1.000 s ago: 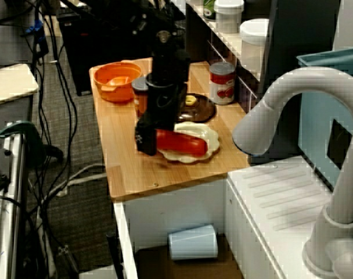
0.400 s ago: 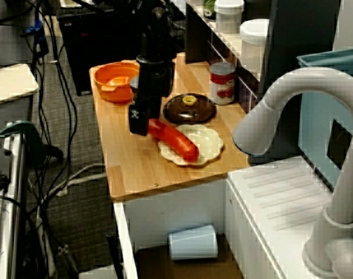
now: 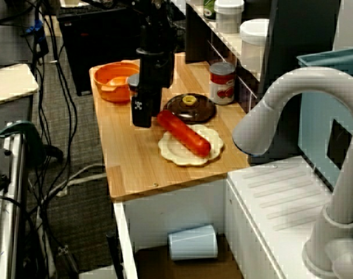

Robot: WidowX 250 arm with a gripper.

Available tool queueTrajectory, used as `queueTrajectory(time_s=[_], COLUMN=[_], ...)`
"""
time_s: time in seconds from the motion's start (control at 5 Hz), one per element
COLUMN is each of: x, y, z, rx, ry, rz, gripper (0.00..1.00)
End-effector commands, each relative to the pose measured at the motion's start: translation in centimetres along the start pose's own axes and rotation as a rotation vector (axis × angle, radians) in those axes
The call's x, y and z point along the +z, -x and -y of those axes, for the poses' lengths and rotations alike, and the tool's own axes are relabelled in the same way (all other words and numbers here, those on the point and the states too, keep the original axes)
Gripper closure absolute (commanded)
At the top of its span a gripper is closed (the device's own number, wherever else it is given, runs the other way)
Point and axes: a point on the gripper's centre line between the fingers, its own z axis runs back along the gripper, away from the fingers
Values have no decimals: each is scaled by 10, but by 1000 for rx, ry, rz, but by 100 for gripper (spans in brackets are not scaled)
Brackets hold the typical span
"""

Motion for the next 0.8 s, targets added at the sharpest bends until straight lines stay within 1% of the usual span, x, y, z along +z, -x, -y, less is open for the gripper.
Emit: queueTrajectory(time_s=[0.0,0.2,0.4,0.6], x=[33,41,44,52], y=[8,14,15,16], z=[-2,0,-1,-2], rx=[-3,0,15,110], ry=[5,0,-16,-103], rz=[69,90,97,161], gripper=[0,0,0,0])
